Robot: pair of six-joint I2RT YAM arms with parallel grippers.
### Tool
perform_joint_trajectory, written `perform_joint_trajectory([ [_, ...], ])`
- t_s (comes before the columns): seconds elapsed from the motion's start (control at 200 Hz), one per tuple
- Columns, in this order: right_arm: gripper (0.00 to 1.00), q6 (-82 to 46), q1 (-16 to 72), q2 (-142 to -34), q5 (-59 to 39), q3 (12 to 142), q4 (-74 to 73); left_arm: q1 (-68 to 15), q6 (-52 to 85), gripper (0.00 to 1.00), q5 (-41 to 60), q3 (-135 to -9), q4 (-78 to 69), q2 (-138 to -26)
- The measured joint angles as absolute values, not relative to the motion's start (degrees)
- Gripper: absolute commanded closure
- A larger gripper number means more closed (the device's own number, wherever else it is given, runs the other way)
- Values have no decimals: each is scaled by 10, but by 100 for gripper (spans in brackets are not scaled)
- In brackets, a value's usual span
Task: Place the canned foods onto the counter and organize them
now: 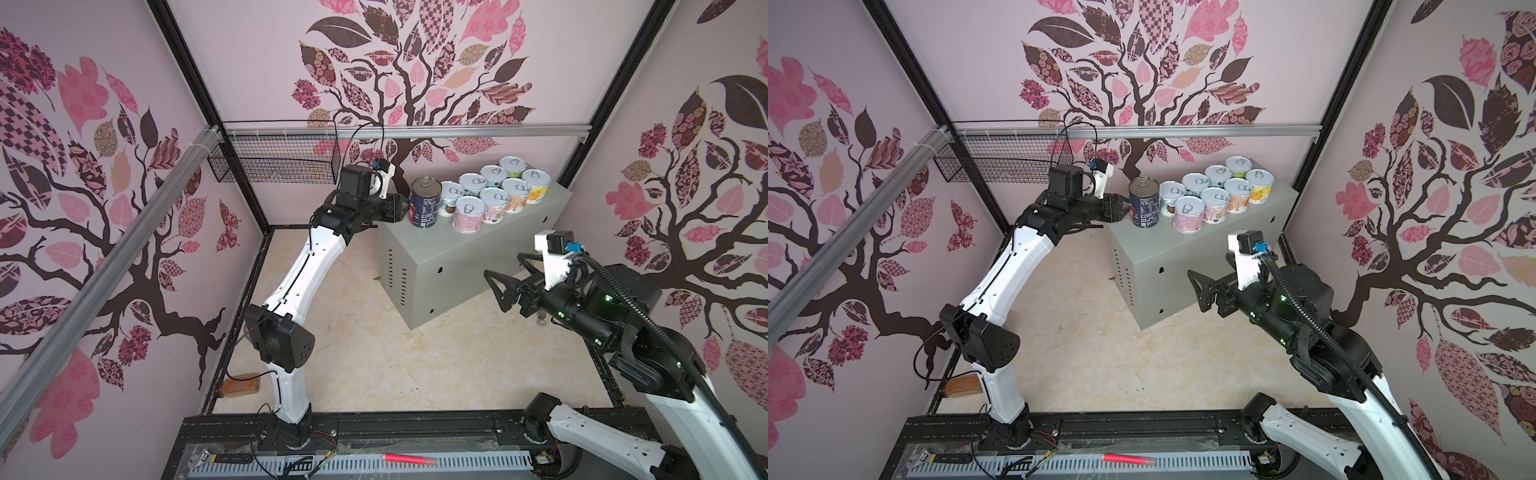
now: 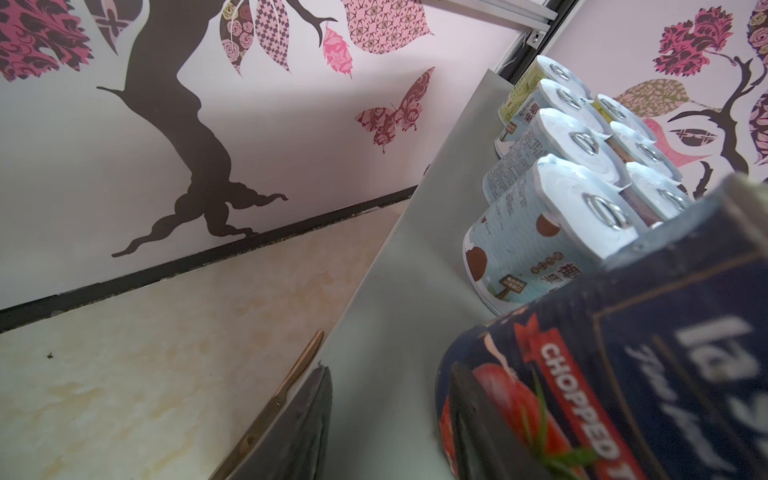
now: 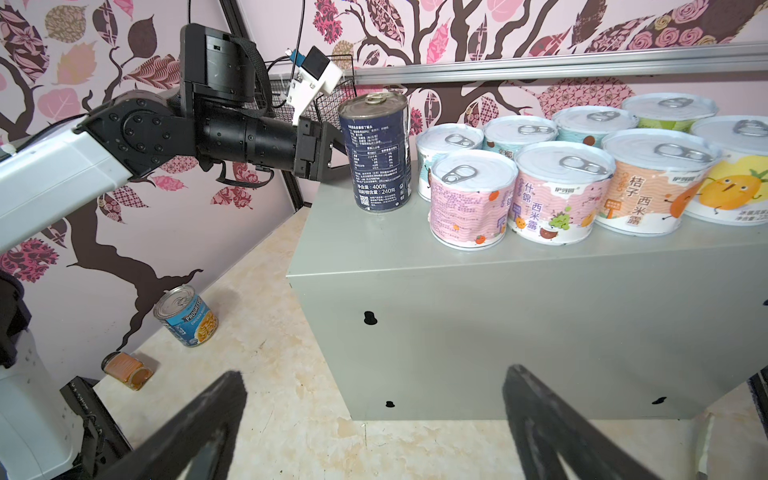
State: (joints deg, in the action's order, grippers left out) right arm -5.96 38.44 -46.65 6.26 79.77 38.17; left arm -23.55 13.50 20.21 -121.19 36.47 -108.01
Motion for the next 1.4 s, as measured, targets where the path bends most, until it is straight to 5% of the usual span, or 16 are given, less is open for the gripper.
perform_joint_trajectory([
  [0.155,0,-60,384,-468,64,800,387,-236,138,44,193,-1197,362,-1062],
  [0.565,0,-60,384,-489,51,863,424,-236,200,3,75,-1120,374,-839],
  [0.84,0,-85,413,-507,-32,830,415,-234,272,2,-129,-1034,521,-709],
  [1.155,0,-126,715,-592,67,726,349,-115,400,2,-238,-835,686,-645],
  [1.4,0,-183,723,-613,58,604,266,-38,477,2,-304,-743,738,-627],
])
